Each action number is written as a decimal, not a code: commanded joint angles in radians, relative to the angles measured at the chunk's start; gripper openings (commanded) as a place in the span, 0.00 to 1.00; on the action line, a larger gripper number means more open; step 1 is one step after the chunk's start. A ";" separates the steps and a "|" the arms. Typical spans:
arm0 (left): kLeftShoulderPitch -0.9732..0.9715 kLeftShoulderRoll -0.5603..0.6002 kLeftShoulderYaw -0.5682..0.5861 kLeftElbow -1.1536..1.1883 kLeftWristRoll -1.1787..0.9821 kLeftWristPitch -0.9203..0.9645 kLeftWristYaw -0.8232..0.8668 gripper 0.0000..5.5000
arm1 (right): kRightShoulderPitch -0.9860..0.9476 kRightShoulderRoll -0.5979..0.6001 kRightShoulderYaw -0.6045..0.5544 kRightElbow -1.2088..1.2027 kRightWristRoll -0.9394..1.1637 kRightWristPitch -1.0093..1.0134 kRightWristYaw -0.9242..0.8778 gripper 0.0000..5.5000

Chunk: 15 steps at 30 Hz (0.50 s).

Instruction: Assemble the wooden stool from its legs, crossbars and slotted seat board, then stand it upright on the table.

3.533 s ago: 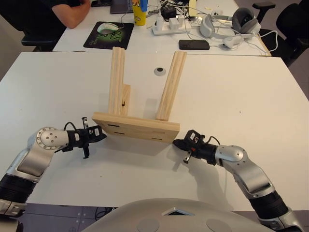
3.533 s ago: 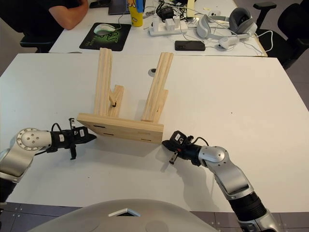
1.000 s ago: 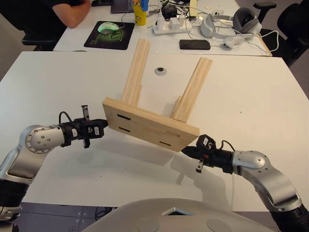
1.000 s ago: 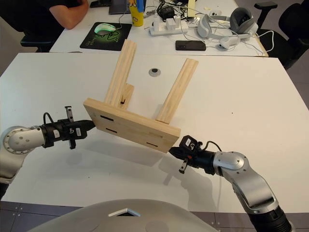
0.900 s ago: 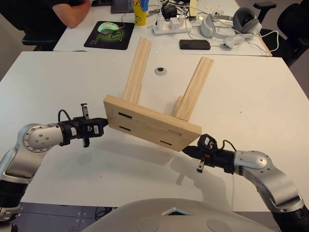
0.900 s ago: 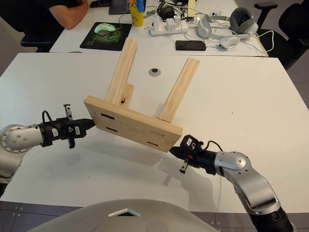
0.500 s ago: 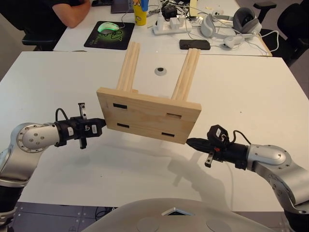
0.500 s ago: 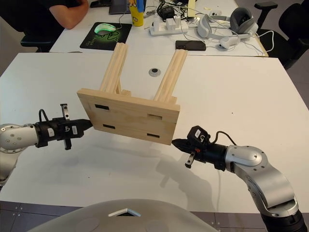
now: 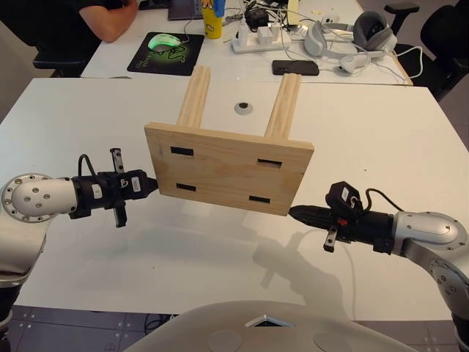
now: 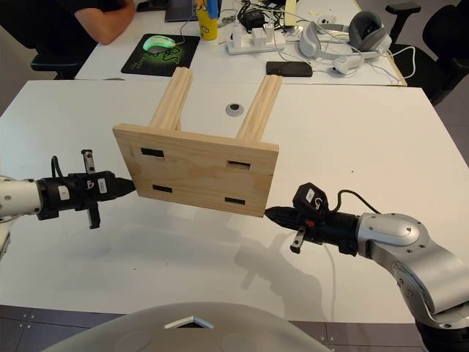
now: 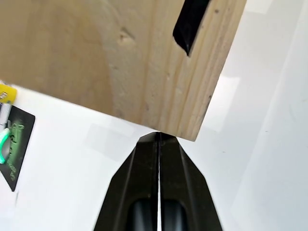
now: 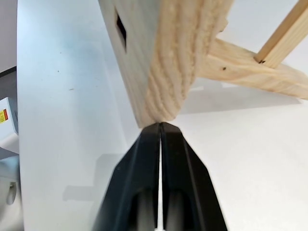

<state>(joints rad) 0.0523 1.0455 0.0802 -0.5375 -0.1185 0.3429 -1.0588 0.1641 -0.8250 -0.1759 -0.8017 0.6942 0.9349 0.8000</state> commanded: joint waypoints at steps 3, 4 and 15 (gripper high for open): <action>-0.091 0.001 0.000 -0.141 -0.202 0.133 -0.075 0.00 | -0.088 0.020 -0.013 -0.091 0.184 0.013 0.003 0.00; -0.108 0.000 0.001 -0.141 -0.211 0.148 -0.078 0.00 | -0.091 0.020 -0.014 -0.091 0.194 0.018 -0.002 0.00; -0.199 0.000 0.025 -0.166 -0.302 0.295 -0.095 0.00 | -0.116 -0.010 -0.057 -0.077 0.254 0.039 -0.017 0.00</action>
<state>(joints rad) -0.0738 1.0775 0.1325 -0.5957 -0.2676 0.6580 -1.0882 0.1250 -0.8526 -0.2345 -0.8180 0.8197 1.0056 0.7562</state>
